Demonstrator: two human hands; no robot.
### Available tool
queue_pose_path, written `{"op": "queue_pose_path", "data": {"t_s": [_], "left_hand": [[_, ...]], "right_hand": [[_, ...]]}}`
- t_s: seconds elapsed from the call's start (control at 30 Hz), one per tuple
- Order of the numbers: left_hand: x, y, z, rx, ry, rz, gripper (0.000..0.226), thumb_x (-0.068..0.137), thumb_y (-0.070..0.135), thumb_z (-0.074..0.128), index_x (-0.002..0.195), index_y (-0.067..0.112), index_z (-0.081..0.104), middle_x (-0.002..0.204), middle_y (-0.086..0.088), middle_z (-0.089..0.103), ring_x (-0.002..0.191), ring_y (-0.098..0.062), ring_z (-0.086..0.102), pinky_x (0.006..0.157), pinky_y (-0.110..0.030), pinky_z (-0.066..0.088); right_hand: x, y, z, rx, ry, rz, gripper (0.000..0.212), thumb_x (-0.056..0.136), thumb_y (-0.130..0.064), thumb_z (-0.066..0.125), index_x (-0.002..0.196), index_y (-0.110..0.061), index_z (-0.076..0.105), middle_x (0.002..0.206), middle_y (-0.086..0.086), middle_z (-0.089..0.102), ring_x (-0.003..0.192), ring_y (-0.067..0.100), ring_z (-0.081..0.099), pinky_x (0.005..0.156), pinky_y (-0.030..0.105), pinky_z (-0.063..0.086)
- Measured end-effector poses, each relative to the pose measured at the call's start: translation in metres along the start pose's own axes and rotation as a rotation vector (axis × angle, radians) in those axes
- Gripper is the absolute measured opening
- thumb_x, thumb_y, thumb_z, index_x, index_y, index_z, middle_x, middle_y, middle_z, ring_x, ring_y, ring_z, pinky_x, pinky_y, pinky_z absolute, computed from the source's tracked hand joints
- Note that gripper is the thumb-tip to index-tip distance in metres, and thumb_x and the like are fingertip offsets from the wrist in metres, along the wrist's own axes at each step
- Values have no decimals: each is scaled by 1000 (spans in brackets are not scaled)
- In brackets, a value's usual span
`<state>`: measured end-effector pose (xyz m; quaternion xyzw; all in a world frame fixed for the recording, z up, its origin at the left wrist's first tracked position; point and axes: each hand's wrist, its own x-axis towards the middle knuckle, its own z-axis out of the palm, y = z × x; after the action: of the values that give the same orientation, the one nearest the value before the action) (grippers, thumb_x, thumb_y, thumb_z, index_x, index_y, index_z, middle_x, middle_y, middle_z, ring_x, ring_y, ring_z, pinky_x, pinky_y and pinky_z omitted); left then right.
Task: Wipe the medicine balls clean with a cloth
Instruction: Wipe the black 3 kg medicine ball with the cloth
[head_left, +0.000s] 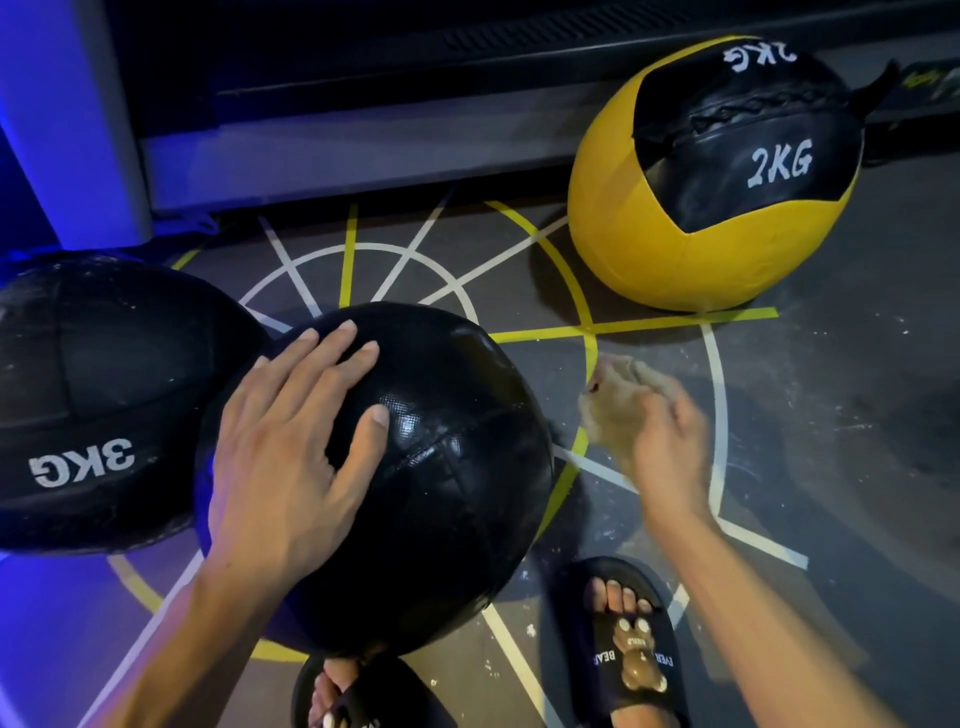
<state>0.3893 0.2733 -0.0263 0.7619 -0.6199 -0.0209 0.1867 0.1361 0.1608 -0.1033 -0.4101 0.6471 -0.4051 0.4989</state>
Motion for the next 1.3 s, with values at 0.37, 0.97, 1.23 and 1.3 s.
{"op": "queue_pose_path", "data": {"t_s": [0.37, 0.97, 1.23, 1.3], "left_hand": [[4, -2, 3, -11, 20, 6, 53, 101, 49, 40, 146, 25, 55, 158, 10, 44, 152, -13, 31, 126, -45, 19], [28, -10, 4, -78, -22, 12, 51, 104, 53, 37, 147, 30, 54, 158, 13, 44, 152, -10, 29, 125, -46, 21], [18, -9, 3, -72, -2, -6, 48, 105, 50, 40, 146, 30, 54, 158, 14, 44, 152, -10, 30, 124, -49, 23], [17, -9, 4, -67, -2, -16, 48, 104, 50, 40, 147, 31, 54, 158, 15, 43, 152, -9, 29, 124, -48, 22]], "right_hand": [[-111, 5, 52, -343, -611, -799, 51, 110, -25, 26, 160, -21, 18, 170, -10, 7, 156, 12, 3, 127, 35, -1], [-73, 63, -1, -566, -643, -1087, 48, 109, -28, 33, 155, -35, 26, 166, -15, 21, 153, 13, 24, 127, 35, 16], [-25, 46, 16, 98, -68, 349, 21, 103, -32, 52, 115, -36, 69, 138, 7, 62, 129, 30, 55, 114, 48, 39], [-42, 45, 34, 122, -203, 332, 33, 107, -28, 46, 137, -31, 60, 145, -9, 52, 133, 15, 48, 115, 37, 35]]}}
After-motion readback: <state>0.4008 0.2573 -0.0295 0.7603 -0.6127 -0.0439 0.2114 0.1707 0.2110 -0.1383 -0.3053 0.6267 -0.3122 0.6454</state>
